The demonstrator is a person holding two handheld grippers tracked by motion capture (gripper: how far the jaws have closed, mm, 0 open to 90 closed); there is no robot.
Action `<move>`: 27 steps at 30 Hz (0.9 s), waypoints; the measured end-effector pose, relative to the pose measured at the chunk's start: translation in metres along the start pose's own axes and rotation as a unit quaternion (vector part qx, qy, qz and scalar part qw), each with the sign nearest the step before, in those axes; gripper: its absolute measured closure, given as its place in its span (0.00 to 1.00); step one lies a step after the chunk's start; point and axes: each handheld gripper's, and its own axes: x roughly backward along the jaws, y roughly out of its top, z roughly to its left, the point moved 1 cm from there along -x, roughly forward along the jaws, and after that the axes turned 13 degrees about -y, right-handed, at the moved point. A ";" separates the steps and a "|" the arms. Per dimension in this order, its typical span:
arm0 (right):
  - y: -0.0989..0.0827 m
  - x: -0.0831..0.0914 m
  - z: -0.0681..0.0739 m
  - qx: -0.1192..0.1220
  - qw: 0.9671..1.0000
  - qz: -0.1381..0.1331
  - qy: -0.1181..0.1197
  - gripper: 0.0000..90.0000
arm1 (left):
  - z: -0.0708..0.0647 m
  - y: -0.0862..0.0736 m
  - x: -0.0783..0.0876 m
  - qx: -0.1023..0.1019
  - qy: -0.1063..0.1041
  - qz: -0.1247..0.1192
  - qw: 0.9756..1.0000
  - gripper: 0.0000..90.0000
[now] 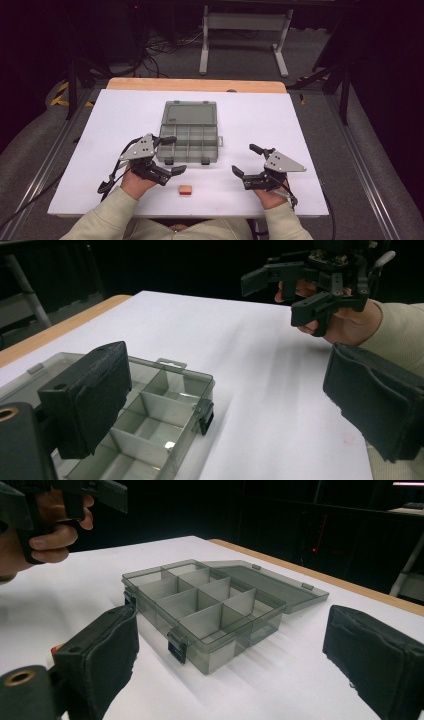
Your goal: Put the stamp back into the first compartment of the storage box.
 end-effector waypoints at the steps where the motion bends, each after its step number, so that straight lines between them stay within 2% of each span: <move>1: 0.000 0.000 0.000 -0.001 1.000 -0.001 0.001 0.09 | 0.000 -0.001 -0.003 0.000 -0.007 0.006 1.000 0.07; 3: 0.000 0.000 0.000 -0.002 1.000 0.000 0.001 0.09 | 0.000 -0.001 -0.004 0.001 -0.012 0.010 1.000 0.08; 4: 0.000 0.000 0.000 -0.002 1.000 0.000 0.001 0.09 | -0.001 -0.001 -0.006 -0.001 -0.023 0.023 0.999 0.10; 6: 0.000 0.000 0.000 -0.003 1.000 0.000 0.002 0.09 | -0.001 -0.002 -0.008 0.001 -0.025 0.026 0.999 0.10; 10: 0.000 0.000 0.000 -0.002 1.000 0.000 0.006 0.09 | 0.000 -0.003 -0.010 0.008 -0.044 0.049 0.998 0.12; 16: -0.001 0.000 0.000 -0.001 1.000 0.002 0.007 0.09 | 0.003 -0.005 -0.011 0.021 -0.064 0.078 0.995 0.12; 18: -0.001 -0.001 0.000 -0.004 1.000 0.001 0.009 0.09 | 0.004 -0.006 -0.012 0.025 -0.069 0.099 0.992 0.12; 19: -0.001 -0.001 0.000 -0.004 1.000 0.001 0.009 0.09 | 0.004 -0.006 -0.012 0.025 -0.069 0.099 0.992 0.12; 22: -0.001 -0.001 0.000 -0.004 1.000 0.001 0.011 0.09 | 0.003 -0.006 -0.014 0.024 -0.073 0.134 0.988 0.12; 24: -0.001 -0.001 0.000 -0.004 1.000 0.001 0.012 0.10 | 0.002 -0.005 -0.016 0.018 -0.079 0.160 0.984 0.14; 25: -0.001 -0.001 0.000 -0.004 1.000 0.001 0.012 0.10 | 0.002 -0.005 -0.016 0.018 -0.079 0.160 0.984 0.14; 27: -0.002 -0.001 0.000 -0.004 1.000 0.002 0.013 0.10 | 0.001 -0.005 -0.018 0.011 -0.082 0.186 0.979 0.14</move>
